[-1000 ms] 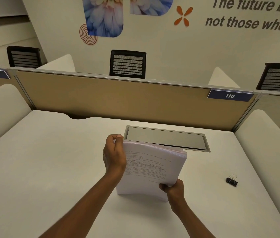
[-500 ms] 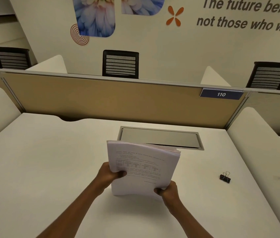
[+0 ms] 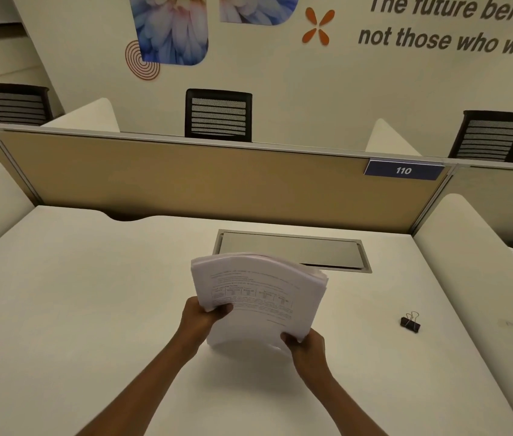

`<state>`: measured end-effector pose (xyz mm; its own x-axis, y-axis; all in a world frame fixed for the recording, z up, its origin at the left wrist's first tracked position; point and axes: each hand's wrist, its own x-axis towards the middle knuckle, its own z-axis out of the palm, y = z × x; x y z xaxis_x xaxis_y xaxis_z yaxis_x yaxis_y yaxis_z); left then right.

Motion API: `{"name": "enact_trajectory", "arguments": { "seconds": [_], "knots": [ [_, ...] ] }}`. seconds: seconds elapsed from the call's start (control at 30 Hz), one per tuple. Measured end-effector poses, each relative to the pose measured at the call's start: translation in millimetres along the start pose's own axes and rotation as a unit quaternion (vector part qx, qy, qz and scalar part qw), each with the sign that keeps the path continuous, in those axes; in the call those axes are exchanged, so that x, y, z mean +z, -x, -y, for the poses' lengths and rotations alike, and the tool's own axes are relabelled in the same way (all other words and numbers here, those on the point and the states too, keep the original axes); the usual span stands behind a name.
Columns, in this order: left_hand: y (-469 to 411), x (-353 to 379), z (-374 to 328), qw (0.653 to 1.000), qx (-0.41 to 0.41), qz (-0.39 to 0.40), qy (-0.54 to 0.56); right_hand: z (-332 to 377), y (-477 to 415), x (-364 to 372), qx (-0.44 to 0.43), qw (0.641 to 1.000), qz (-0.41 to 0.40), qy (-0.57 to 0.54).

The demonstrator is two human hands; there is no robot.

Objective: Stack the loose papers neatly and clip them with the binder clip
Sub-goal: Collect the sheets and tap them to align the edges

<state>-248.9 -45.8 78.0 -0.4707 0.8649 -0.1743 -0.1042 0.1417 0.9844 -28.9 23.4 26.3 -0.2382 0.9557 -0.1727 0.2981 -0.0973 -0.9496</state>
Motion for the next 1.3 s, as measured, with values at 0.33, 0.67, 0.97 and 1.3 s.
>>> {"name": "enact_trajectory", "arguments": {
  "seconds": [0.33, 0.67, 0.97, 1.3],
  "knots": [
    [-7, 20, 8, 0.998, -0.029, -0.051, 0.014, -4, -1, 8, 0.035, 0.997, -0.047, -0.057],
    [-9, 20, 6, 0.999, -0.026, -0.046, -0.002, -8, -5, 7, 0.037, 0.997, -0.040, -0.050],
    [-9, 14, 7, 0.999, -0.023, -0.036, 0.013, 52, 6, -9, -0.059, 0.987, -0.043, -0.143],
    [-10, 13, 12, 0.999, -0.014, -0.028, 0.011, 147, 4, -22, -0.217, 0.956, -0.142, -0.138]
  ]
}}
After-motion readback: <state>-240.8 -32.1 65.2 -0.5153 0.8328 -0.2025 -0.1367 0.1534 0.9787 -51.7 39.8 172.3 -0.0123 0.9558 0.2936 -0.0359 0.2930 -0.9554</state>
